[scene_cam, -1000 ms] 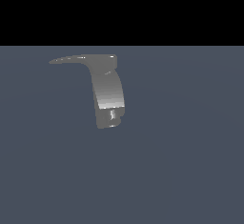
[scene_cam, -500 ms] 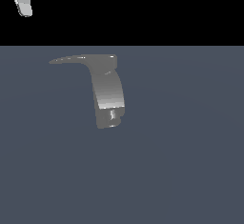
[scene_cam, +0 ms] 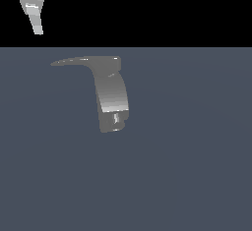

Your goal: Turn on the faucet by rotating a designated handle.

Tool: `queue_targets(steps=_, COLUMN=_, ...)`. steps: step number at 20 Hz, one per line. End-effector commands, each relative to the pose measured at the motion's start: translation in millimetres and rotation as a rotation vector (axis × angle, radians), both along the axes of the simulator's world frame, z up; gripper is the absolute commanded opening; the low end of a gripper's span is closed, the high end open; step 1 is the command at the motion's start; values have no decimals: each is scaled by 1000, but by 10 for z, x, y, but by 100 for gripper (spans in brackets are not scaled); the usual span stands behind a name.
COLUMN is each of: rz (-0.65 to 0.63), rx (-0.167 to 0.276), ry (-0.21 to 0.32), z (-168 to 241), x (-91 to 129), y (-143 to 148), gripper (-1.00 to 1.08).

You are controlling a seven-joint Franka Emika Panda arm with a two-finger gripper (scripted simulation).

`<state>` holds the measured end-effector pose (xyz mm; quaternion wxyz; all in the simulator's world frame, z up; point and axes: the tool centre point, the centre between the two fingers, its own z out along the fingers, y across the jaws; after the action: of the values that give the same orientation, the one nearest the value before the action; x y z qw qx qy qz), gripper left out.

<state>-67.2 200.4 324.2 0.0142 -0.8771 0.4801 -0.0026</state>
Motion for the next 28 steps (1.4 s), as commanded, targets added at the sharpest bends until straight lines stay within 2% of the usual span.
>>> queue_targets(steps=1, rz=-44, rx=-1, ry=1, z=-71, x=114, y=22, gripper=-100)
queue_targets(steps=18, rz=-350, rx=-15, ry=16, z=-582, x=914, y=4, gripper=-100)
queue_targets(steps=28, rz=-457, rx=-19, ry=22, z=-749, x=1188, y=-67, gripper=-100)
